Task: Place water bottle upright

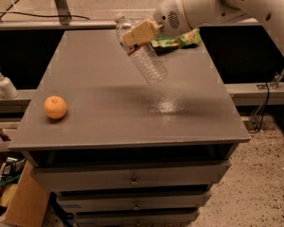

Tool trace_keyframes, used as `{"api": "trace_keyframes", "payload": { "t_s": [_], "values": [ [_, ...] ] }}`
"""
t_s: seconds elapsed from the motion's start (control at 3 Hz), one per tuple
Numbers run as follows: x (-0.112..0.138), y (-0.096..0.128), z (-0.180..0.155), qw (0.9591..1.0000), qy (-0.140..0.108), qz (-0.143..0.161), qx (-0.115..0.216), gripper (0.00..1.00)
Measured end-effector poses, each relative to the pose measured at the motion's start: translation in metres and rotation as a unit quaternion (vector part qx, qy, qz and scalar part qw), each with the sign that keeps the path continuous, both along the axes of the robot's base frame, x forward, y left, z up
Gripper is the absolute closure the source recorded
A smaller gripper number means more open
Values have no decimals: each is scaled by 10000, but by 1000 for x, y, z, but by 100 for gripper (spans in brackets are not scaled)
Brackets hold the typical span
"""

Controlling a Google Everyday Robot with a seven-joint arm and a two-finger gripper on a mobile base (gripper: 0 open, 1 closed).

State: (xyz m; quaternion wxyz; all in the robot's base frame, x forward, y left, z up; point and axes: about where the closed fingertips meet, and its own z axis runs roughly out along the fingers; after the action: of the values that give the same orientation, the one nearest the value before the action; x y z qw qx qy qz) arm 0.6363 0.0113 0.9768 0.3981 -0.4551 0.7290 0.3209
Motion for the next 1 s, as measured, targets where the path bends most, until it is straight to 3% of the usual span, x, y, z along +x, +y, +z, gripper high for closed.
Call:
{"api": "trace_keyframes", "payload": {
  "t_s": [0.33,0.67,1.0],
  "values": [
    [-2,-5,10,9963,-219,213,798,100],
    [-4,-10,21,9881,-432,373,1429,100],
    [-7,-16,28,9759,-617,540,2023,100]
  ]
}}
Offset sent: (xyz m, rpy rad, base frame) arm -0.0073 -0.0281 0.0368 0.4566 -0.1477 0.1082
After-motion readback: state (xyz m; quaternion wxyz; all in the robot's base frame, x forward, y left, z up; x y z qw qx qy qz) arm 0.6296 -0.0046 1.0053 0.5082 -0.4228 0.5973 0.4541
